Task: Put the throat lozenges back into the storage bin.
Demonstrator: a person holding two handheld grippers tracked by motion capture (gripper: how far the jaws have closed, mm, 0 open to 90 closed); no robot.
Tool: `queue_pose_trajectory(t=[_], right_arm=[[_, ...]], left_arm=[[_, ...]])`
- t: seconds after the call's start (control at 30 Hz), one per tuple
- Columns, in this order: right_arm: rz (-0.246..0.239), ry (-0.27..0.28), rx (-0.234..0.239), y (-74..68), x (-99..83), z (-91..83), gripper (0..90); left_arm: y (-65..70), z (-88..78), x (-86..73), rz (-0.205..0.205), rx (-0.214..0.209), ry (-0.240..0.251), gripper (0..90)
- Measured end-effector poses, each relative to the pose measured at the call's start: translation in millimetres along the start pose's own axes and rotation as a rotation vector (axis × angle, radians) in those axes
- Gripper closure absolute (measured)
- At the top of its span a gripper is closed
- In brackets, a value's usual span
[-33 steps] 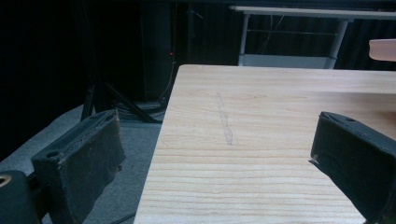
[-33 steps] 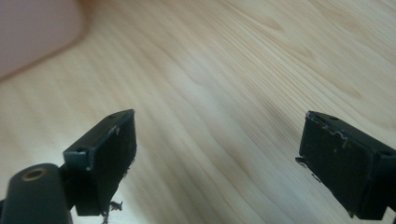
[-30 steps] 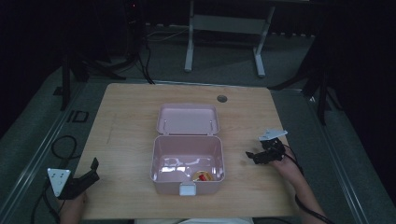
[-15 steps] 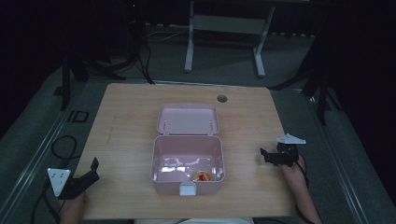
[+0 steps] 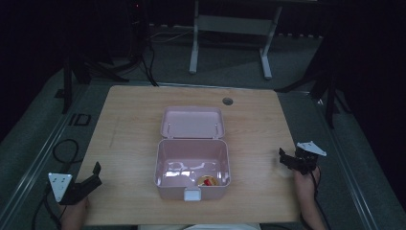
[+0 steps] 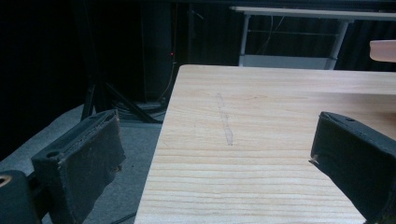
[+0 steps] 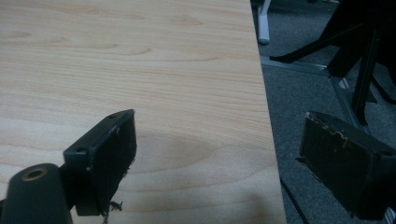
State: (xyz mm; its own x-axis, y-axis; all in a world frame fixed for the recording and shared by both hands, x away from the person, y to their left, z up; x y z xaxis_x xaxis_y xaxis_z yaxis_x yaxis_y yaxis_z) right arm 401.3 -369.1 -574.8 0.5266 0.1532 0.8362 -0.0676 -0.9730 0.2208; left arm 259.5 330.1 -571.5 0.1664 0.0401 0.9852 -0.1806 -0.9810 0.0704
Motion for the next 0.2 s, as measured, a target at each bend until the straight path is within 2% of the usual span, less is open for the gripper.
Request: queue_pose_trajectory(t=[0.2], right_arm=[[-0.026,-0.007,0.011,-3.3,-0.5,2.1,10.8]], left_arm=[[0.0,-0.2,0.1,-0.001,-0.003,0.001,3.0]])
Point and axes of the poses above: each handheld gripper's, and its own axes: z roughly forward along the jaws, x roughly out of its top, y roughly to its right, the point moved 5 cm from there along z, roughly forward along the jaws, and after that the axes turned 14 degrees about -x, right-handed, at the moved point
